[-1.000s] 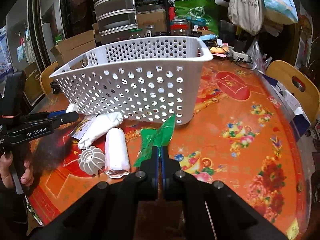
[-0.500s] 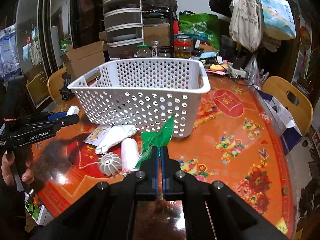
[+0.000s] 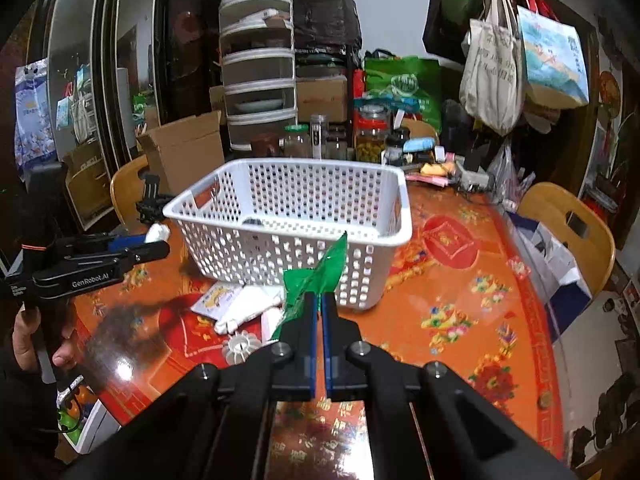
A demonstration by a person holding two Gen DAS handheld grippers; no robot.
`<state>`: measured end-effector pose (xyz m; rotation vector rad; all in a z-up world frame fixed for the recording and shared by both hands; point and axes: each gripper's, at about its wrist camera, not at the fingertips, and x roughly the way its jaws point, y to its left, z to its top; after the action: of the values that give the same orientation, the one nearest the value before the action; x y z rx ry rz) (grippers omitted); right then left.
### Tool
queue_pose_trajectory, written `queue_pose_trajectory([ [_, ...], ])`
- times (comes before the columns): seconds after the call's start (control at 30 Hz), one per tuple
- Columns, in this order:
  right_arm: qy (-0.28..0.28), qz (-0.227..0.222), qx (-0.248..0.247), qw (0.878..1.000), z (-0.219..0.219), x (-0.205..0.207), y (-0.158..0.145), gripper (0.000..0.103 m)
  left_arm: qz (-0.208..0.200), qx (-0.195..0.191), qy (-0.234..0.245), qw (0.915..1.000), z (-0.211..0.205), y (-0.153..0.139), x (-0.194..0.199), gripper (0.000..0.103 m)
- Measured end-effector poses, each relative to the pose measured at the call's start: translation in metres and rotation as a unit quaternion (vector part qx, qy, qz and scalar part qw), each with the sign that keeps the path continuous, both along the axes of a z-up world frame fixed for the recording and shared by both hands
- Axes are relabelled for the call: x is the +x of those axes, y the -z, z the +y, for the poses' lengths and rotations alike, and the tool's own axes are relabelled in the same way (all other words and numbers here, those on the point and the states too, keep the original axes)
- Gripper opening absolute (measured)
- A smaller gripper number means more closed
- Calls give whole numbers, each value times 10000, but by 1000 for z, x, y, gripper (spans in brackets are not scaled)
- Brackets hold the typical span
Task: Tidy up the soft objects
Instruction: 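Carry both items over the white basket and open both tools to drop them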
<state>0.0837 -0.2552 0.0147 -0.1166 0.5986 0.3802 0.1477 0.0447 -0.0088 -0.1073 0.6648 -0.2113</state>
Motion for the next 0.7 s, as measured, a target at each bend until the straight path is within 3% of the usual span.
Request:
queue_pose_trajectory([
  [0.23, -87, -274, -31, 9996, 9, 19, -43, 1, -4, -145, 134, 9998, -3, -28, 15, 26],
  [0.43, -163, -191, -119, 9996, 25, 51, -60, 1, 31, -167, 128, 9998, -4, -55, 37, 26],
  [0.63, -185, 236, -148, 9994, 43, 103, -52, 1, 526, 1, 172, 9985, -14, -69, 96, 26],
  [0.7, -175, 410, -197, 9988, 49, 119, -45, 1, 882, 19, 169, 9960, -16, -65, 125, 26],
])
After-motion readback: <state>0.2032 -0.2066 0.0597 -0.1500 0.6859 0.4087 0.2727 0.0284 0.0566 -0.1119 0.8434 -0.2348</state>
